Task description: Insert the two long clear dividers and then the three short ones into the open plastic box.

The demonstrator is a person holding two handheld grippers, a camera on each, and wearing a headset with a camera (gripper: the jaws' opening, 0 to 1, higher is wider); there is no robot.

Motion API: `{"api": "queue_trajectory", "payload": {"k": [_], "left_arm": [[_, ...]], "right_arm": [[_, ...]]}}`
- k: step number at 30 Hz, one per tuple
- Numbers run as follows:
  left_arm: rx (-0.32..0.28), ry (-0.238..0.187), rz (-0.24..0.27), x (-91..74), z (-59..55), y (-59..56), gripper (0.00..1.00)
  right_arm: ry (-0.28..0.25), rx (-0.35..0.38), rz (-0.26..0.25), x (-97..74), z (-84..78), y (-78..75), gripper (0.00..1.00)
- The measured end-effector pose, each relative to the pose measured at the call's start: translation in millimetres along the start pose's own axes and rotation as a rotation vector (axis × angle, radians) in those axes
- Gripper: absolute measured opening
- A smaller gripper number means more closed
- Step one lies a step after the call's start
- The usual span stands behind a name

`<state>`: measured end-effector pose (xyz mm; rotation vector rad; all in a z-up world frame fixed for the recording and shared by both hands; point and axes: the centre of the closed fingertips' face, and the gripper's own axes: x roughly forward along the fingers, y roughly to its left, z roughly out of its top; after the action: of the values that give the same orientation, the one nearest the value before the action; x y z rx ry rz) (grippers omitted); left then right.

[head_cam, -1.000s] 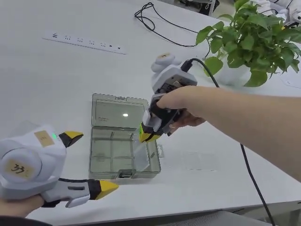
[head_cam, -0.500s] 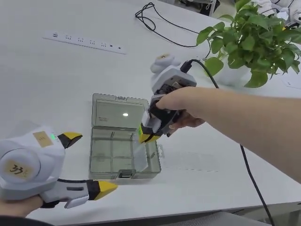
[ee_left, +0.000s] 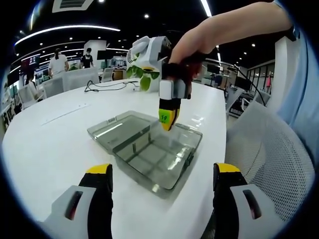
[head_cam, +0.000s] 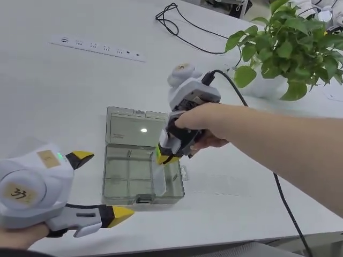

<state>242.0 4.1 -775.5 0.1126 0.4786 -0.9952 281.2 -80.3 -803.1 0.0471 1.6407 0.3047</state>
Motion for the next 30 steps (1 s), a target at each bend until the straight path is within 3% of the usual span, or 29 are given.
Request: {"api": "queue_trajectory", "payload": {"k": [9, 14, 21, 28, 30], "left_arm": [[-0.009, 0.007, 0.005, -3.2, -3.4, 0.6, 0.84], [-0.013, 0.013, 0.010, -5.2, -6.2, 1.2, 0.84], [-0.014, 0.013, 0.013, -4.5, -5.5, 1.8, 0.84], [-0.005, 0.015, 0.016, -4.7, -3.3, 1.4, 0.84], [-0.004, 0.016, 0.016, -5.1, -3.3, 1.1, 0.84]], "right_arm": [[-0.006, -0.048, -0.035, 8.8, -8.4, 4.0, 0.02], [-0.004, -0.067, -0.042, 10.4, -4.5, 0.6, 0.03], [-0.008, -0.074, -0.030, 12.2, 1.2, -3.4, 0.03], [-0.018, -0.126, -0.011, 11.8, 1.6, -2.5, 0.05], [-0.023, -0.135, 0.006, 11.3, 1.3, -0.9, 0.09]]}}
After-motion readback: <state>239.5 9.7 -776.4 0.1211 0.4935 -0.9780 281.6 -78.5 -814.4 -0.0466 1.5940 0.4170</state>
